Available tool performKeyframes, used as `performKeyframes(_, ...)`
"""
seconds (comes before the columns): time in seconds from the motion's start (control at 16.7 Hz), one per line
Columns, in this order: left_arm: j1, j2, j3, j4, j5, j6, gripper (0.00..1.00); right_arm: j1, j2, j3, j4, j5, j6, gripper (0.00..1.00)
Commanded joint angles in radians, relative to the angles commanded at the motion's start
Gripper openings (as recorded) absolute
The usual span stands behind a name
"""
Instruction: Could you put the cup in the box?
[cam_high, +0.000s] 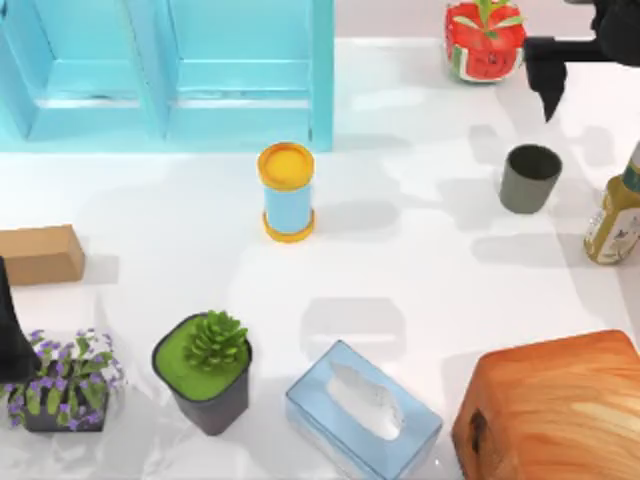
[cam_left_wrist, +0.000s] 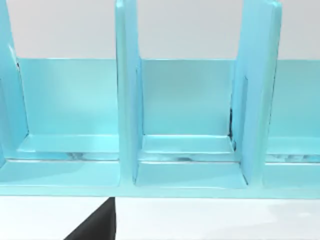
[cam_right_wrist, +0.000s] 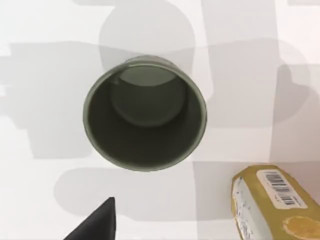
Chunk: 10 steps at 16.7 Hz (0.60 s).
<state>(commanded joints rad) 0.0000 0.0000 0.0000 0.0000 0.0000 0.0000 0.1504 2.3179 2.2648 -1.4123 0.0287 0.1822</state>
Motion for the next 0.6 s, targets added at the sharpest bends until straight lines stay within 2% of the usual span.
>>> performKeyframes(0.36, 0.000, 0.000, 0.000, 0.000, 0.000, 0.000, 1.00, 0.014, 0.033, 0.040, -0.015, -0.005, 0.004, 1.00)
performKeyframes(0.6, 0.000, 0.000, 0.000, 0.000, 0.000, 0.000, 1.00, 0.010, 0.035, -0.002, 0.027, -0.006, 0.000, 1.00)
